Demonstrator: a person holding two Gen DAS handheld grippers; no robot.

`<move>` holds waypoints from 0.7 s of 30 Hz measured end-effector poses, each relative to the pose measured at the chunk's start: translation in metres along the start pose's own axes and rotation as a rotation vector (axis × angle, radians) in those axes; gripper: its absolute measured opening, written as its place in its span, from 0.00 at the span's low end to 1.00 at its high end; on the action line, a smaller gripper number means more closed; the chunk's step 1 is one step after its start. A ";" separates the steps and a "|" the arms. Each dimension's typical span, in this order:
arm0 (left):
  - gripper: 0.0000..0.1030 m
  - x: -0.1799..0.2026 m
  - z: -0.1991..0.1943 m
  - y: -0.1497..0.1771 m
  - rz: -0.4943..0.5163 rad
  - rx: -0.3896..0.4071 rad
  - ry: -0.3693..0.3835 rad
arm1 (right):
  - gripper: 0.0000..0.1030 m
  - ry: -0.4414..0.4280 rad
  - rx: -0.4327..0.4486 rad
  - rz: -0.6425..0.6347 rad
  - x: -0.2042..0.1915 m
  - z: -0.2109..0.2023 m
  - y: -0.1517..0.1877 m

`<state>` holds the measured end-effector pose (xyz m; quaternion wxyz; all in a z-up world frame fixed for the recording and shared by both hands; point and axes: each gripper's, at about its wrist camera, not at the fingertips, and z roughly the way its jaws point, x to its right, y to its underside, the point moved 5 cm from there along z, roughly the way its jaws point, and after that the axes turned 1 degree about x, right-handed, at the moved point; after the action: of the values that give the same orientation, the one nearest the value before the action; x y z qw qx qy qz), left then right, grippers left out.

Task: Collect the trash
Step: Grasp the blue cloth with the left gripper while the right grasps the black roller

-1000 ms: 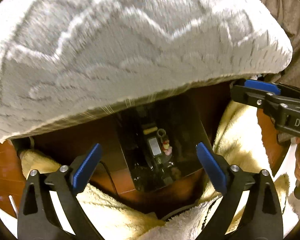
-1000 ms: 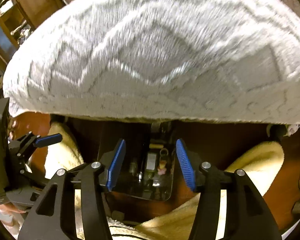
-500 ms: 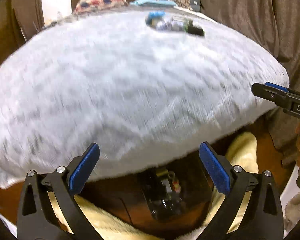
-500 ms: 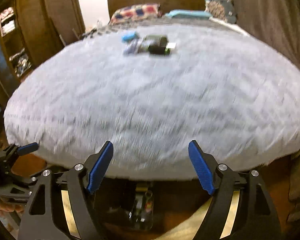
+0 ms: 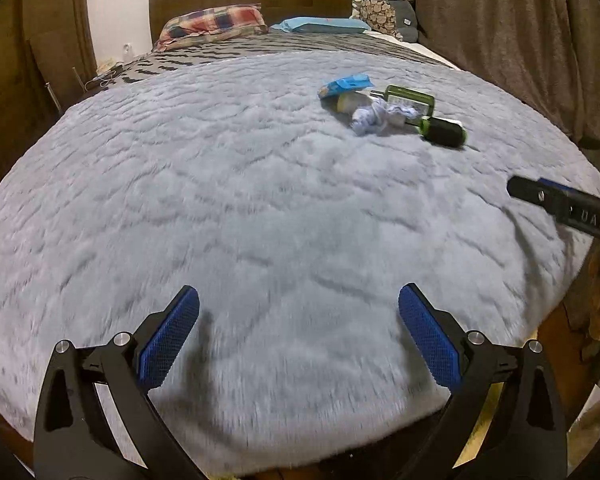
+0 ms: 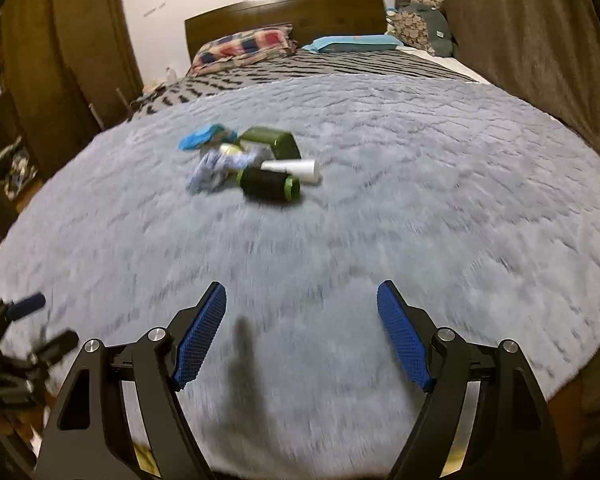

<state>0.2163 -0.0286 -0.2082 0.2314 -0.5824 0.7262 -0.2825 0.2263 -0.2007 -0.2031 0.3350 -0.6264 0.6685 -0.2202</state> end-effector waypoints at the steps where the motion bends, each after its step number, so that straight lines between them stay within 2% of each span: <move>1: 0.92 0.001 0.005 -0.005 0.004 -0.002 0.001 | 0.76 0.002 0.003 0.000 -0.003 0.006 -0.006; 4: 0.92 0.002 0.018 -0.019 0.017 -0.002 0.005 | 0.76 0.011 -0.003 -0.007 -0.013 0.022 -0.016; 8: 0.92 0.005 0.030 -0.032 0.036 -0.003 0.003 | 0.69 0.017 -0.033 -0.004 -0.021 0.051 -0.030; 15: 0.92 0.011 0.049 -0.052 0.052 -0.005 0.023 | 0.68 0.028 -0.054 0.005 -0.030 0.077 -0.042; 18: 0.92 0.014 0.054 -0.058 0.052 -0.004 0.033 | 0.56 0.048 -0.055 0.001 -0.028 0.082 -0.047; 21: 0.92 0.018 0.060 -0.066 0.057 -0.001 0.041 | 0.56 0.042 -0.052 -0.007 -0.026 0.084 -0.049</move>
<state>0.2995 -0.0656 -0.2077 0.2241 -0.5556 0.7473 -0.2874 0.3210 -0.1707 -0.2207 0.3037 -0.6327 0.6785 -0.2169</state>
